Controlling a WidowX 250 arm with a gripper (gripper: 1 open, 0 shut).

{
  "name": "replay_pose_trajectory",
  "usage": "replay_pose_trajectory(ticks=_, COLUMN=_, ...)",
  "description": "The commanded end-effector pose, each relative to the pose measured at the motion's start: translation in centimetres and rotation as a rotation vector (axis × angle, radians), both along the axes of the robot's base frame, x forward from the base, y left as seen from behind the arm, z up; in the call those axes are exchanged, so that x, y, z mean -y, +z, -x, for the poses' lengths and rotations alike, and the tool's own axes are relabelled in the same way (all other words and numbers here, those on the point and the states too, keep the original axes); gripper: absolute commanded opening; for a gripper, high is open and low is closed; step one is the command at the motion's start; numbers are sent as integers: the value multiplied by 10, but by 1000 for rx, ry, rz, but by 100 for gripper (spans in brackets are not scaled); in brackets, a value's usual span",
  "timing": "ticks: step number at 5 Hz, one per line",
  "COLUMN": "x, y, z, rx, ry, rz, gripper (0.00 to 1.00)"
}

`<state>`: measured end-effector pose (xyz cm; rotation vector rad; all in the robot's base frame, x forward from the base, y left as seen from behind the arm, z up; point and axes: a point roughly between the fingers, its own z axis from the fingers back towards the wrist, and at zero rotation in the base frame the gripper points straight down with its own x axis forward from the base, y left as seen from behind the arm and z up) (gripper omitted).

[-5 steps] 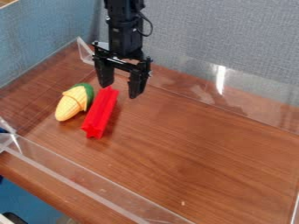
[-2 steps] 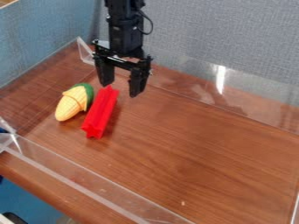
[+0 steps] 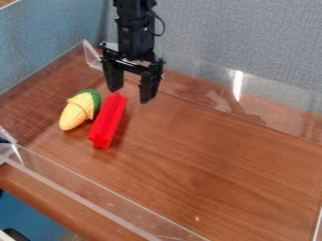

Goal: Push the yellow object to the left side of the table

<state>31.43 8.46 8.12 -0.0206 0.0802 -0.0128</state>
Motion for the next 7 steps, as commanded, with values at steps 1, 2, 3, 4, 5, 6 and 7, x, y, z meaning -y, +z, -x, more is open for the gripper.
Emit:
replay_pose_trajectory(ticks=1, x=-5, y=15, z=-8, rx=49, ry=10, rz=-13, gripper=100)
replay_pose_trajectory(ticks=2, x=-6, y=14, z=-8, rx=46, ry=14, rz=-12, gripper=100)
replay_pose_trajectory(ticks=3, x=-6, y=13, z=-7, rx=42, ry=19, rz=-9, gripper=100)
replay_pose_trajectory(ticks=4, x=-7, y=12, z=-7, rx=37, ry=25, rz=-6, gripper=100)
replay_pose_trajectory(ticks=5, x=-7, y=12, z=-6, rx=33, ry=29, rz=-2, gripper=100)
replay_pose_trajectory(ticks=6, x=-7, y=13, z=-5, rx=33, ry=29, rz=1, gripper=100)
replay_pose_trajectory(ticks=7, x=-5, y=15, z=-5, rx=35, ry=22, rz=1, gripper=100)
